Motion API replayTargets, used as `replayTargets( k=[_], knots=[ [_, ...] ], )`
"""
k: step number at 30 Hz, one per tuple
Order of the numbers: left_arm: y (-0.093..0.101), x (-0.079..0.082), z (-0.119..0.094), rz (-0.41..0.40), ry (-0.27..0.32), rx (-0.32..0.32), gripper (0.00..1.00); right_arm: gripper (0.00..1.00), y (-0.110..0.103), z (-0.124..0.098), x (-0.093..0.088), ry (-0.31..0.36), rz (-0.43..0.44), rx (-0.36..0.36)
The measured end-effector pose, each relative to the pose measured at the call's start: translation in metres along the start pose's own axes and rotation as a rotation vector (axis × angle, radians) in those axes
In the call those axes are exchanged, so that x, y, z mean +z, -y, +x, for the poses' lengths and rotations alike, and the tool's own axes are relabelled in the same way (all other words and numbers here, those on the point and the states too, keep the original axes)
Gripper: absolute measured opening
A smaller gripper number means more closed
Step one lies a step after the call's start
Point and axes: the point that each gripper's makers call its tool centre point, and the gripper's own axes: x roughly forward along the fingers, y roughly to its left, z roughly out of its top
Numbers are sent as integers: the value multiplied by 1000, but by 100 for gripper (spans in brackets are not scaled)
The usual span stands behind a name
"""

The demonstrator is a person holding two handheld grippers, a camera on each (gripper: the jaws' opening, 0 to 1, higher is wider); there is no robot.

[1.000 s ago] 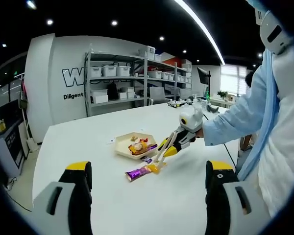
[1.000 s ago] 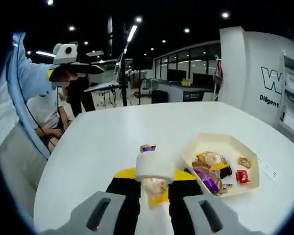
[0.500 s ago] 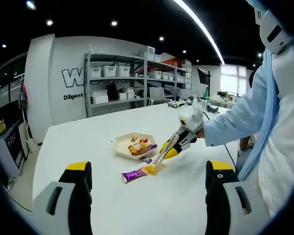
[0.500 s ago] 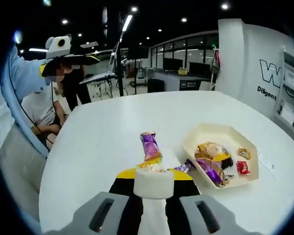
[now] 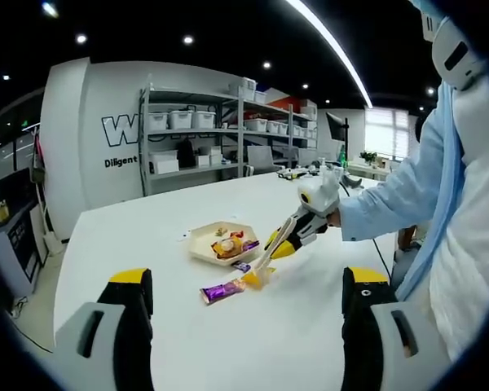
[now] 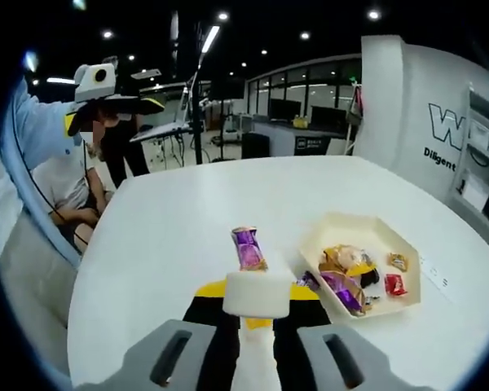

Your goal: Place the target food into the container with the food tongs after gripping and lifting it, then release it inside without dropping or visibly crushing the food.

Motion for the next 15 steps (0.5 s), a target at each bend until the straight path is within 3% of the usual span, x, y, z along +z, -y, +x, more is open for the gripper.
replayTargets(
  k=[7,9,15],
  knots=[
    [1,2,0,5,5,-4,94,6,-2,-2,-3,-13,1,6],
    [2,1,-1,7,1,-4,94,7,-4,0,-9,-37,-54,5],
    [2,0,-2,3,1,-5,94,9,-7,0,-12,-38,-66,14]
  ],
)
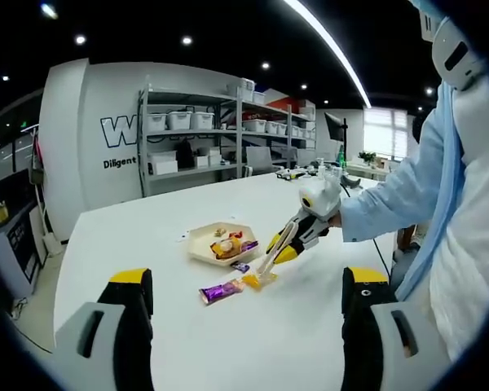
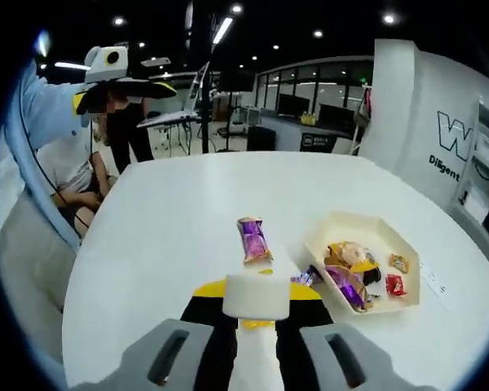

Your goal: Place the target food into the container with the food tongs after gripping and lifting it, then release it inside without dropping or visibly crushing the food.

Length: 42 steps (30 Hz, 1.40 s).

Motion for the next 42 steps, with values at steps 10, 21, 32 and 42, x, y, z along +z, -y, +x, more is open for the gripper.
replayTargets(
  k=[10,21,32,42],
  knots=[
    [0,0,0,1,1,0,94,10,11,-8,1,-5,-21,-1],
    [1,0,4,1,-2,-11,94,14,-5,-12,0,-13,-49,92],
    [-1,0,3,-3,-3,-4,93,16,-12,0,0,-36,-50,115],
    [-1,-1,4,-3,-3,-8,93,16,-12,8,-6,-69,-38,115]
  ],
)
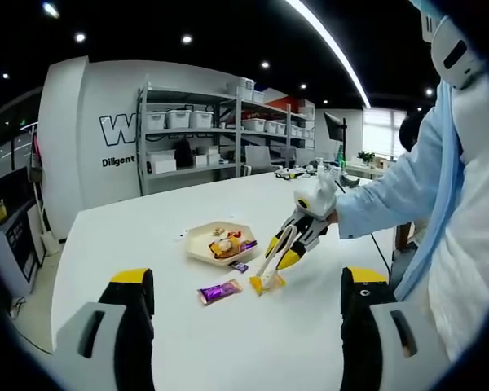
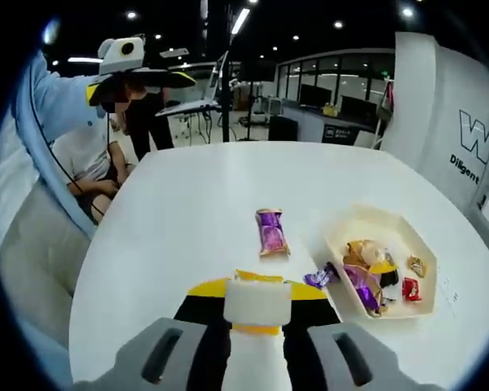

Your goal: Place the target food into the container with the food tongs after gripping and lifting it, then release it inside without dropping or visibly crushing the food.

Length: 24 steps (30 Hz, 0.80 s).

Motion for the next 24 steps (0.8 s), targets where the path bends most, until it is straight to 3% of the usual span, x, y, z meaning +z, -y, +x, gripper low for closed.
replayTargets(
  k=[9,19,24],
  knots=[
    [-3,1,0,-5,8,2,93,12,-5,5,-9,-36,10,-21],
    [-5,0,1,-6,10,3,93,9,-1,-1,-4,-39,41,-35],
    [-5,0,1,-6,9,5,93,9,7,-9,4,-3,54,-63]
  ],
)
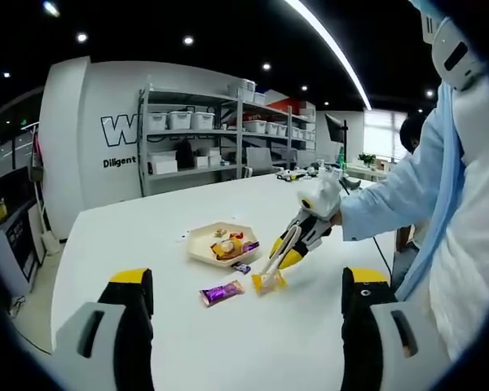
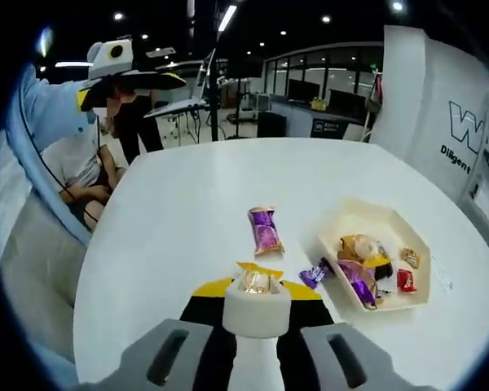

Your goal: Place the target food into the container with the food tongs after gripping and lifting it, then release it inside without dropping or visibly crushing the food.

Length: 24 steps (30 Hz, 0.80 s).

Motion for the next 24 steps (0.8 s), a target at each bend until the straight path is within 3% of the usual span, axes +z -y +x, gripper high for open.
replayTargets(
  k=[24],
  knots=[
    [-2,0,-2,1,-6,6,93,10,71,-24,43,90,34,-140]
  ],
)
